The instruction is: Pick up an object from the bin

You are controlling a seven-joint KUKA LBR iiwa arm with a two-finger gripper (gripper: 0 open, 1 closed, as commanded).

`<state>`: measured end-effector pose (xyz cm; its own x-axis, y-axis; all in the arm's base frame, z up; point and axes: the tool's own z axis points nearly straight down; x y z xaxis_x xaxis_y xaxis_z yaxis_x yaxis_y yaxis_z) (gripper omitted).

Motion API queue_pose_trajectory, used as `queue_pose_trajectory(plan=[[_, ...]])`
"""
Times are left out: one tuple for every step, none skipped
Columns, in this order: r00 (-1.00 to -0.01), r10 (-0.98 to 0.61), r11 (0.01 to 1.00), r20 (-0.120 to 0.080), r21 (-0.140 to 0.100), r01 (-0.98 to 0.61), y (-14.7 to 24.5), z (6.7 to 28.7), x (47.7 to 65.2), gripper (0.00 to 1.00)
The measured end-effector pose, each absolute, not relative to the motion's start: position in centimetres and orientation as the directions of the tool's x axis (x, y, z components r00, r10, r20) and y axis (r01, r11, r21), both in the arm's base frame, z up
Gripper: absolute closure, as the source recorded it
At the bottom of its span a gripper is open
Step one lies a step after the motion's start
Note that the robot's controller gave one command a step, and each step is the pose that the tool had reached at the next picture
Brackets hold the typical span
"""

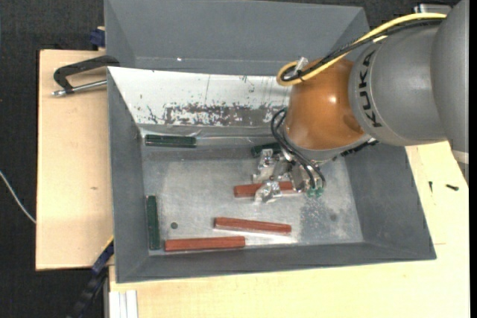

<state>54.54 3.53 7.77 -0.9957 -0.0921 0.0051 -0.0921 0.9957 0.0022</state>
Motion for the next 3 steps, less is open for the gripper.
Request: queue_pose_trajectory(plan=[[-0.994,-0.105,0.994,-0.005,0.001,-0.105,4.7,18.6,54.2,1.0],[-0.994,-0.105,0.994,-0.005,0.001,-0.105,4.7,18.6,54.2,1.0],[-0.992,-0.123,0.992,-0.003,0.001,-0.123,4.9,22.2,54.1,1.0]])
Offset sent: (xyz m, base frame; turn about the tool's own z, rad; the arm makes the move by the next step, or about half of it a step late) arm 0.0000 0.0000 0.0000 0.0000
